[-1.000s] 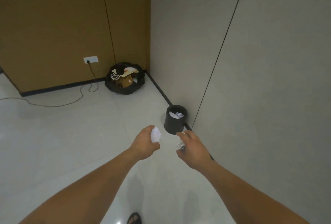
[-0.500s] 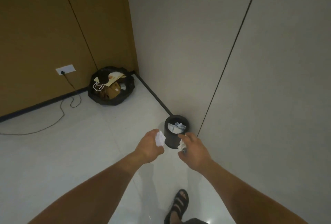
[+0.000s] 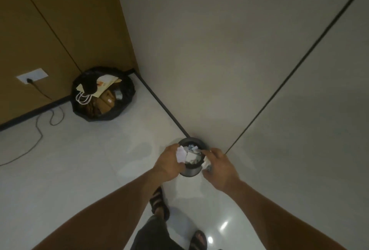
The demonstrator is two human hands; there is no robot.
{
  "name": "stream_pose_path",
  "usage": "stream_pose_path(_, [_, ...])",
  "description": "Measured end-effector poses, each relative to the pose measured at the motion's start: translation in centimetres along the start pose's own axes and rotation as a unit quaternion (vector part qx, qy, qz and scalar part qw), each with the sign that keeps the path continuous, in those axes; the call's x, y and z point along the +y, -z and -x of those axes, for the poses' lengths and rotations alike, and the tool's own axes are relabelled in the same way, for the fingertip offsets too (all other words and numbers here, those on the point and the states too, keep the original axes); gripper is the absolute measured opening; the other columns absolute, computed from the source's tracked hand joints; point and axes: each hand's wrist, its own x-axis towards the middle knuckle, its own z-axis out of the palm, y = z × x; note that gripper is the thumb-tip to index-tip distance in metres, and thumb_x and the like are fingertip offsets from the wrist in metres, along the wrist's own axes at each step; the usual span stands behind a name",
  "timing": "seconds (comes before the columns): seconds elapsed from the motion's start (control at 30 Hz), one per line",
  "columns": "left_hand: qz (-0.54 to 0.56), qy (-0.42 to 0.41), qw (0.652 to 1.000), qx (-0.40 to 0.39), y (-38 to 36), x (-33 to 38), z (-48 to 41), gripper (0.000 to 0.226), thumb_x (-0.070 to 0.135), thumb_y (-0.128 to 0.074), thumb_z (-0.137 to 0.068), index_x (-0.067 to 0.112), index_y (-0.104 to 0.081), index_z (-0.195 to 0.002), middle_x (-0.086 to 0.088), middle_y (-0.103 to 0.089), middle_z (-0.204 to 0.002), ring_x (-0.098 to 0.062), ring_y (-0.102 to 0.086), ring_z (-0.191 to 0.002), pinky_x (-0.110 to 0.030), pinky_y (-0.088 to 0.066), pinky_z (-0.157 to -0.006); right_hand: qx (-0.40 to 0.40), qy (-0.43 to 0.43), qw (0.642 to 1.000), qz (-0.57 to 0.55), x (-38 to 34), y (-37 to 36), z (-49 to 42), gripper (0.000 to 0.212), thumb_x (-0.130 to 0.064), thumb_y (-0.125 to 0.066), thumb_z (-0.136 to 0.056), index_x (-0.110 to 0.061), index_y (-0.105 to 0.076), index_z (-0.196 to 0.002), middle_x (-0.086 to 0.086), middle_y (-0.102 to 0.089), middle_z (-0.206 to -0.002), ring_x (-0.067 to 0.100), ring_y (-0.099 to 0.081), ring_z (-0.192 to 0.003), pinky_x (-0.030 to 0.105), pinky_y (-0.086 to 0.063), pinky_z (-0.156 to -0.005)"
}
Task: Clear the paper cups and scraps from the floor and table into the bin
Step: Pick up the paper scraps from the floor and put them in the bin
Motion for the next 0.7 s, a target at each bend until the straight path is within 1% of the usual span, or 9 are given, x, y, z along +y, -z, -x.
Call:
stream_pose_path(0.1, [0.012,0.001,0.999,-0.047,-0.1,-0.8,-5.9,0.076,0.017,-0.07,-0.082,0.016,-0.029,-0.146,-0.005,-0.038,-0.147,-0.021,-0.04,-0.132,-0.023,-0.03,-0.105,-0.007,-0.033,0.999,-0.004,1.1,-1.0,-4.8,0.067,-0.032,-0.061,-0.089,-0.028,-0.032,-0.149,0.001,-0.027,-0.153,0.024,-0.037,-0.133,0.031,-0.041,-0.105])
stream_pose_path(0.2, [0.012,0.004,0.997,-0.079,-1.2,-2.8,-12.2,0.076,0.019,-0.07,-0.081,0.021,-0.03,-0.145,0.001,-0.04,-0.143,-0.019,-0.042,-0.129,-0.021,-0.032,-0.1,-0.021,-0.077,0.997,-0.016,2.4,-3.0,-9.4,0.065,-0.033,-0.061,-0.09,-0.03,-0.031,-0.147,-0.001,-0.029,-0.152,0.021,-0.039,-0.132,0.031,-0.043,-0.105])
stream_pose_path(0.23, [0.007,0.01,0.996,-0.092,-1.9,-3.8,-14.3,0.073,0.018,-0.069,-0.081,0.022,-0.032,-0.143,0.003,-0.042,-0.138,-0.018,-0.043,-0.127,-0.019,-0.032,-0.097,-0.028,-0.087,0.996,-0.021,3.0,-4.0,-11.0,0.066,-0.034,-0.061,-0.09,-0.031,-0.029,-0.148,-0.002,-0.029,-0.151,0.019,-0.039,-0.131,0.03,-0.043,-0.104])
stream_pose_path(0.3, [-0.017,0.001,0.992,-0.125,-3.6,-5.6,-18.9,0.052,0.017,-0.066,-0.083,0.024,-0.044,-0.129,0.012,-0.048,-0.116,-0.013,-0.052,-0.117,-0.011,-0.036,-0.088,-0.042,-0.101,0.993,-0.032,4.5,-6.6,-14.6,0.068,-0.034,-0.06,-0.091,-0.032,-0.024,-0.149,-0.004,-0.028,-0.151,0.017,-0.037,-0.132,0.027,-0.04,-0.106])
stream_pose_path(0.37, [-0.018,-0.003,0.99,-0.138,-6.2,-7.6,-23.9,0.035,0.016,-0.064,-0.085,0.022,-0.049,-0.116,0.018,-0.048,-0.098,-0.007,-0.057,-0.102,-0.002,-0.037,-0.07,-0.042,-0.103,0.993,-0.032,6.5,-9.7,-18.6,0.069,-0.032,-0.06,-0.091,-0.03,-0.024,-0.15,-0.004,-0.029,-0.15,0.017,-0.036,-0.134,0.026,-0.041,-0.106])
stream_pose_path(0.47, [-0.002,-0.013,0.992,-0.122,-10.7,-10.4,-30.5,0.046,0.023,-0.065,-0.086,0.015,-0.045,-0.126,0.01,-0.047,-0.108,-0.001,-0.046,-0.094,-0.001,-0.032,-0.058,-0.048,-0.096,0.994,-0.011,10.4,-15.2,-24.5,0.061,-0.03,-0.063,-0.09,-0.027,-0.034,-0.144,-0.002,-0.037,-0.144,0.019,-0.043,-0.128,0.03,-0.047,-0.101])
stream_pose_path(0.57, [0.007,-0.006,0.994,-0.112,-15.6,-14.3,-35.9,0.054,0.024,-0.065,-0.087,0.011,-0.041,-0.133,0.007,-0.045,-0.108,0.003,-0.038,-0.089,0.001,-0.035,-0.054,-0.076,-0.089,0.993,0.015,14.8,-21.0,-29.5,0.064,-0.034,-0.064,-0.09,-0.028,-0.029,-0.144,0.0,-0.034,-0.145,0.022,-0.043,-0.128,0.034,-0.047,-0.101])
stream_pose_path(0.63, [0.013,0.01,0.993,-0.114,-18.8,-17.2,-38.9,0.057,0.021,-0.065,-0.086,0.014,-0.038,-0.135,0.008,-0.045,-0.11,0.005,-0.039,-0.081,-0.004,-0.036,-0.053,-0.09,-0.084,0.992,0.024,17.4,-24.7,-32.5,0.066,-0.035,-0.063,-0.09,-0.029,-0.025,-0.144,0.001,-0.031,-0.146,0.024,-0.04,-0.129,0.036,-0.046,-0.101])
stream_pose_path(0.7, [0.018,0.037,0.992,-0.12,-21.4,-20.1,-40.4,0.063,0.017,-0.065,-0.083,0.017,-0.034,-0.138,0.004,-0.046,-0.12,0.002,-0.043,-0.082,-0.007,-0.034,-0.055,-0.088,-0.077,0.993,0.019,19.1,-27.8,-34.7,0.063,-0.035,-0.062,-0.09,-0.03,-0.028,-0.142,0.001,-0.032,-0.146,0.026,-0.04,-0.13,0.041,-0.046,-0.102])
